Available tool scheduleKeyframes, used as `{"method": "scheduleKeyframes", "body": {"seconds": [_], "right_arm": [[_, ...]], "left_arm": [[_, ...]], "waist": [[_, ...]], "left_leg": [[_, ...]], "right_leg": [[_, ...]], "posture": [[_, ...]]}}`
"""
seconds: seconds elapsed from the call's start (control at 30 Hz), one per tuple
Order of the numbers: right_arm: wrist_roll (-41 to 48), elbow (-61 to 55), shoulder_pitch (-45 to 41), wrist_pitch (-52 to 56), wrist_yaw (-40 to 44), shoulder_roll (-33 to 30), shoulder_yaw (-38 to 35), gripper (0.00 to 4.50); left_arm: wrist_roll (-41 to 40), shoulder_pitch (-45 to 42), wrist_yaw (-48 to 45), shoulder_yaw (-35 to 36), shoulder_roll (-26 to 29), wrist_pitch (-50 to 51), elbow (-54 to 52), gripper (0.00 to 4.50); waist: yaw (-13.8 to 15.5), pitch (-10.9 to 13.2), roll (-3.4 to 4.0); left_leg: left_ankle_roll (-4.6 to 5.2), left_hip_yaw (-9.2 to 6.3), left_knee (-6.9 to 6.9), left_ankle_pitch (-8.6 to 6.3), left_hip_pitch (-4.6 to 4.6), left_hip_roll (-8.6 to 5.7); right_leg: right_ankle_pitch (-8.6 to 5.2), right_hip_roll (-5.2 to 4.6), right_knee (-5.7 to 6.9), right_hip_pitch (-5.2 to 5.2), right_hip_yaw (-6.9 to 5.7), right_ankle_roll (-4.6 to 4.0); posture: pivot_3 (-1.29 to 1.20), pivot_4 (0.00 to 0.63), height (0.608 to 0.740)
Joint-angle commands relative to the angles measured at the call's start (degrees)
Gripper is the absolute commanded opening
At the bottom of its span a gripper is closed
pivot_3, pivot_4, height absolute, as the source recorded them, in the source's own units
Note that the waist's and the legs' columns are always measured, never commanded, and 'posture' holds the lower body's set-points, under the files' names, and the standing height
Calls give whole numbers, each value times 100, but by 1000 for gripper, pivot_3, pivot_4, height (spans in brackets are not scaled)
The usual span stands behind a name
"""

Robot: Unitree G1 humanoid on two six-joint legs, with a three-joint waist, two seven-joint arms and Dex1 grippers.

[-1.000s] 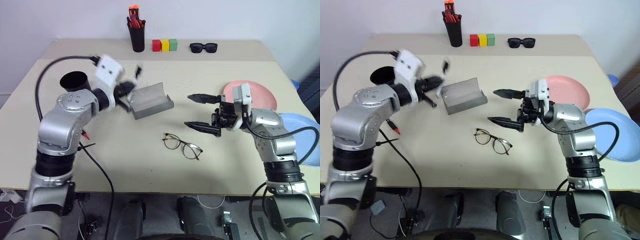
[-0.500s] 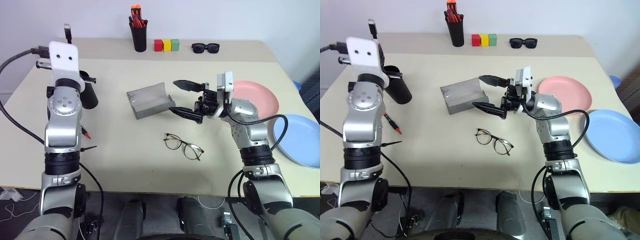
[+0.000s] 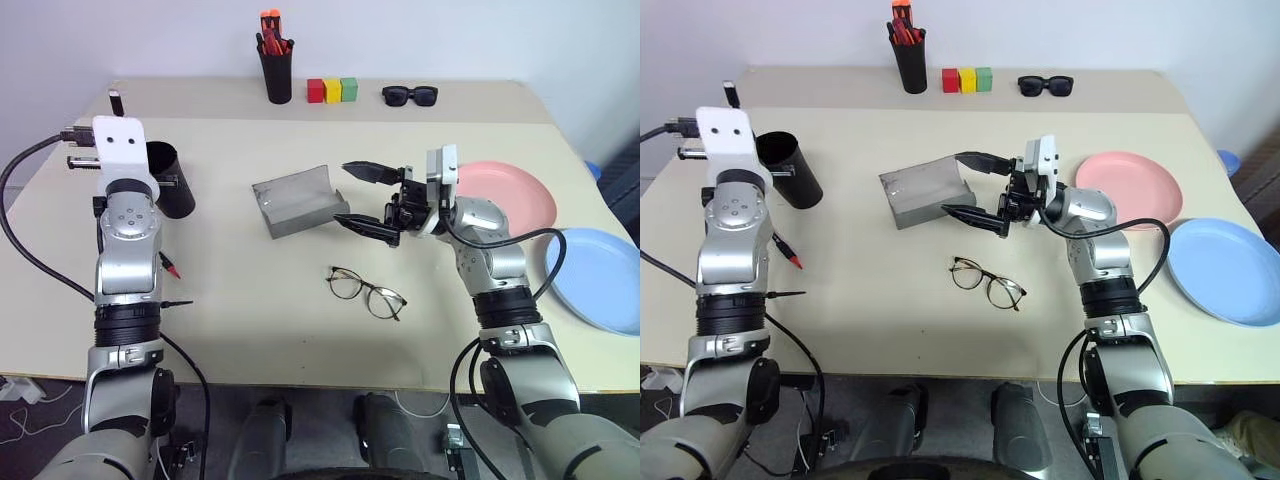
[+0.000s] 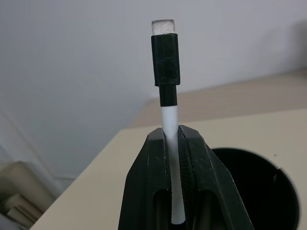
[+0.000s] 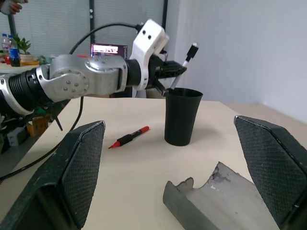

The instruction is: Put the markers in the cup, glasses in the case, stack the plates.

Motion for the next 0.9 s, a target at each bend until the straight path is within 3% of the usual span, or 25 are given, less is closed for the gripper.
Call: {"method": "scheduleKeyframes", "body": {"seconds": [0.03, 0.4, 0.5, 0.7, 0.73, 0.9], "right_arm": [[28, -173, -71, -106, -31, 13, -81, 4456], [52, -338, 88, -28, -90, -70, -96, 4456], [54, -363, 105, -14, -105, -75, -99, 4456], [57, -381, 115, -1, -132, -91, -105, 4456], [58, -393, 123, 1, -137, -92, -102, 4456], [50, -420, 162, 4, -186, -110, -110, 4456]], "left_arm": [[-81, -169, 68, 144, -13, -240, 108, 54], [-98, -205, 66, 49, -32, -534, 449, 54], [-161, -183, 41, 74, -59, -535, 489, 1170], [-247, -73, -127, -56, -170, -587, 289, 4220], [-251, -60, -149, -61, -176, -584, 255, 4446], [-924, -55, -351, 319, -397, -245, -607, 4446]], "waist": [[-4, 0, 0], [-10, 0, 0], [-10, 0, 0], [-8, 0, 0], [-8, 0, 0], [-8, 0, 0]], "left_leg": [[0, 0, 0, 0, 0, 0], [0, 0, -2, 0, 0, 0], [0, 0, -2, 0, 0, 0], [-1, 0, -2, 1, 0, 0], [-1, 0, -2, 1, 0, 0], [-1, 0, -2, 1, -1, 0]], "right_leg": [[0, 0, 0, 0, 0, 0], [0, 0, 0, -2, 0, 0], [0, 0, 0, -2, 0, 0], [0, 0, 1, -1, 0, 0], [0, 0, 0, 0, 0, 0], [0, 0, -1, -1, 0, 0]], "posture": [[0, 150, 740], [0, 150, 740], [0, 150, 740], [0, 150, 740], [0, 150, 740], [0, 150, 740]]}}
